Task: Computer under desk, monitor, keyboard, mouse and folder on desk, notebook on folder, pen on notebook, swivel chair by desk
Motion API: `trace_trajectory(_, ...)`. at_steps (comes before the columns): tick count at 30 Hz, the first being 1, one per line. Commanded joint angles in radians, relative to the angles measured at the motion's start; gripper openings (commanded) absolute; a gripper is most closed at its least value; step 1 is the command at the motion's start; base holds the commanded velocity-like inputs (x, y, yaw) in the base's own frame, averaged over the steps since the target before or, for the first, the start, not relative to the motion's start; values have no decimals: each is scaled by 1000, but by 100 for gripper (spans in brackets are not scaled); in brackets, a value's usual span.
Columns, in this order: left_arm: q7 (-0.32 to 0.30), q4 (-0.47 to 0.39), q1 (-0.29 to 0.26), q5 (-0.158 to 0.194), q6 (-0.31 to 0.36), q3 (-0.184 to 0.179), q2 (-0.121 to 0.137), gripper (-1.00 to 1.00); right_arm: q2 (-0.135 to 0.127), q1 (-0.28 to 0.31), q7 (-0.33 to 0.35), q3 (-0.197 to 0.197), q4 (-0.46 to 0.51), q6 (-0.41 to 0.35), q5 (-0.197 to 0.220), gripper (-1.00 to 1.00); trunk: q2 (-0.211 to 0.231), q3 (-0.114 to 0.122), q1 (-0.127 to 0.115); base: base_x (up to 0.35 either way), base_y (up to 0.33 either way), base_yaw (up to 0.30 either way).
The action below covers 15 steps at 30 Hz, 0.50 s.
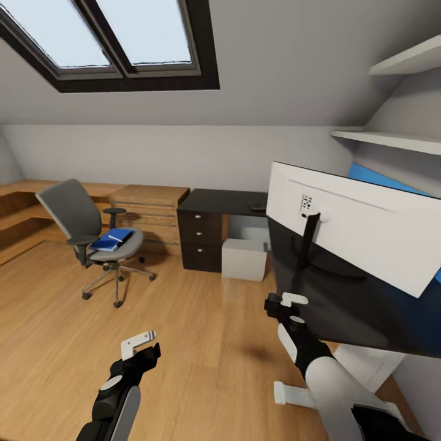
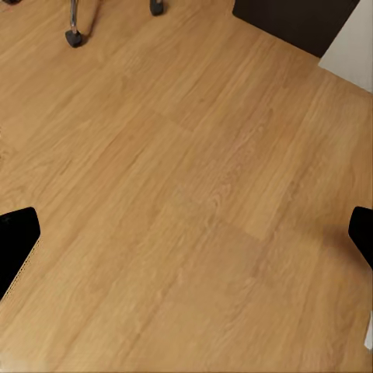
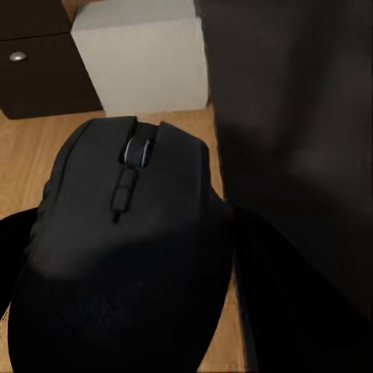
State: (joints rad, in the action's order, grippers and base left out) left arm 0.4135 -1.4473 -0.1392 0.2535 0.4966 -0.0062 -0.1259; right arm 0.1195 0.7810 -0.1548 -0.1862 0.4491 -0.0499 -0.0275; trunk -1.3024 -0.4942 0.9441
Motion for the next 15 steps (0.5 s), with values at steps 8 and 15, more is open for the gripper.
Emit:
trace_trajectory(8, 9, 5, -1, 10, 2, -3, 0, 100, 5, -7, 2, 55, 4, -4, 0, -100, -1, -1, 0, 217, 270, 0)
trace_trajectory(15, 10, 13, -1, 7, -1, -12, 0, 100, 20, -8, -3, 59, 8, -3, 0, -100, 27, 11, -15, 220, 258, 0)
